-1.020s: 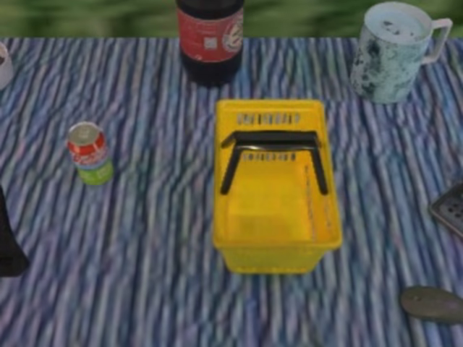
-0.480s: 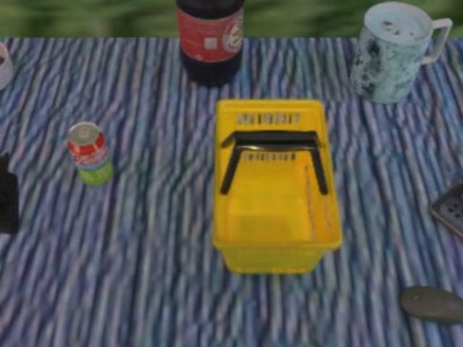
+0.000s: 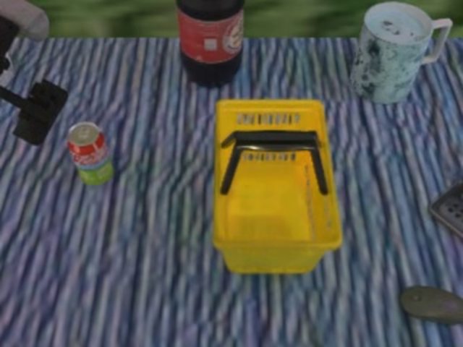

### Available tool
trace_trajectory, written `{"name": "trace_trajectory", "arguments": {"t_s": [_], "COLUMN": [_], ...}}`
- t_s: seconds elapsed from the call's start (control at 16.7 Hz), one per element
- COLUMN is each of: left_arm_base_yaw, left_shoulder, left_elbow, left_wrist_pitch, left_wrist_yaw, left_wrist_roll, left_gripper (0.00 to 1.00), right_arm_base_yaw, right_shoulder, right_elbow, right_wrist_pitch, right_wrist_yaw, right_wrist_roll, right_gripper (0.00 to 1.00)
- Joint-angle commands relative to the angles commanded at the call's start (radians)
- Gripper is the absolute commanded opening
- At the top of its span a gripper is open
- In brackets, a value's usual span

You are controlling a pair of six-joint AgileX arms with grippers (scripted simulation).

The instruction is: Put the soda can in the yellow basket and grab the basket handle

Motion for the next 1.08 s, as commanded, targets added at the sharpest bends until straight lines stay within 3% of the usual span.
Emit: {"name": "trace_trajectory", "arguments": {"t_s": [0.3, 0.54, 1.08], "left_arm_base_yaw": [-0.028, -0.043, -0.043], "left_shoulder": [0.492, 0.745, 0.831], "left_elbow": [0.409, 0.616, 0.68], "left_wrist_pitch": [-0.247, -0.381, -0.425], "left_wrist_yaw": [0.001, 0.0, -0.001], "left_wrist_roll": [0.136, 0.208, 0.234], "left_gripper": [1.0, 1.0, 1.0], "right_arm_base_yaw": [0.0, 0.0, 0.0], "right_shoulder": [0.0, 0.0, 0.0], "right_elbow": [0.0, 0.0, 0.0], "right_wrist_pitch": [0.0, 0.0, 0.0], "right_wrist_yaw": [0.0, 0.0, 0.0], "right_wrist_roll": [0.0, 0.0, 0.0], "right_gripper": [1.0, 1.0, 1.0]}}
